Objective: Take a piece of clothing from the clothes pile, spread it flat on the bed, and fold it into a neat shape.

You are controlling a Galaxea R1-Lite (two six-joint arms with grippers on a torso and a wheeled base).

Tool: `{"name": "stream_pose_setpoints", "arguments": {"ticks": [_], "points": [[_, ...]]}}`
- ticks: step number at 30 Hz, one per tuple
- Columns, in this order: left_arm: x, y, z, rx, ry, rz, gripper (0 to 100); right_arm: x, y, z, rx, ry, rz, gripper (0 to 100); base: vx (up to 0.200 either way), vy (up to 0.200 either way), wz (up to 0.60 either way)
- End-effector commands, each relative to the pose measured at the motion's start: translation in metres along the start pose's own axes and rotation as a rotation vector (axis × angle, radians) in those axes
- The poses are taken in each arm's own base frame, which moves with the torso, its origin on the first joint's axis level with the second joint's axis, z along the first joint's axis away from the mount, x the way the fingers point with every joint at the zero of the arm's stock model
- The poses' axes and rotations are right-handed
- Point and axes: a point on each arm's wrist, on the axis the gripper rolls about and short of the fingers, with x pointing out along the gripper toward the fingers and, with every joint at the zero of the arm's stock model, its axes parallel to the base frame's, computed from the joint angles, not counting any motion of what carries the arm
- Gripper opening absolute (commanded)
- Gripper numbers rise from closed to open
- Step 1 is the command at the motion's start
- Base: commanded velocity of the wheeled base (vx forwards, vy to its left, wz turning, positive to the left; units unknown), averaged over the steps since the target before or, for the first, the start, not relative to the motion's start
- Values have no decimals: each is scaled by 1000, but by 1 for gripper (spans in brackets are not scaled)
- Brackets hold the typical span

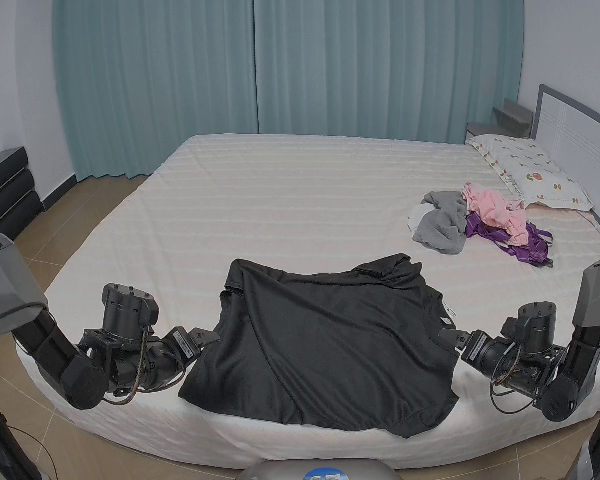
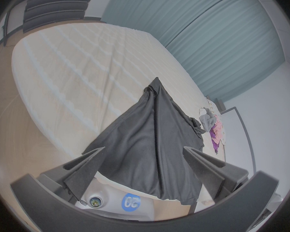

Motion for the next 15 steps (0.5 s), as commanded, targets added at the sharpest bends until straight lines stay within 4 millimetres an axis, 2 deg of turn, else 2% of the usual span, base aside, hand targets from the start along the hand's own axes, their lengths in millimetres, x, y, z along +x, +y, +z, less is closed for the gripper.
{"name": "stream_pose_setpoints", "arguments": {"ticks": [1, 2, 11, 15], "points": [[1, -4, -3, -5, 10, -13, 100, -3, 3, -6, 2, 23, 9, 100, 0, 0, 0], [1, -4, -3, -4, 11, -14, 100, -3, 3, -7, 2, 26, 10, 100, 0, 0, 0], [1, -2, -6, 2, 16, -4, 100, -2, 3, -8, 4, 28, 6, 100, 0, -200, 0], [1, 0, -7, 2, 15, 8, 100, -2, 2, -7, 4, 28, 3, 100, 0, 0, 0]]}}
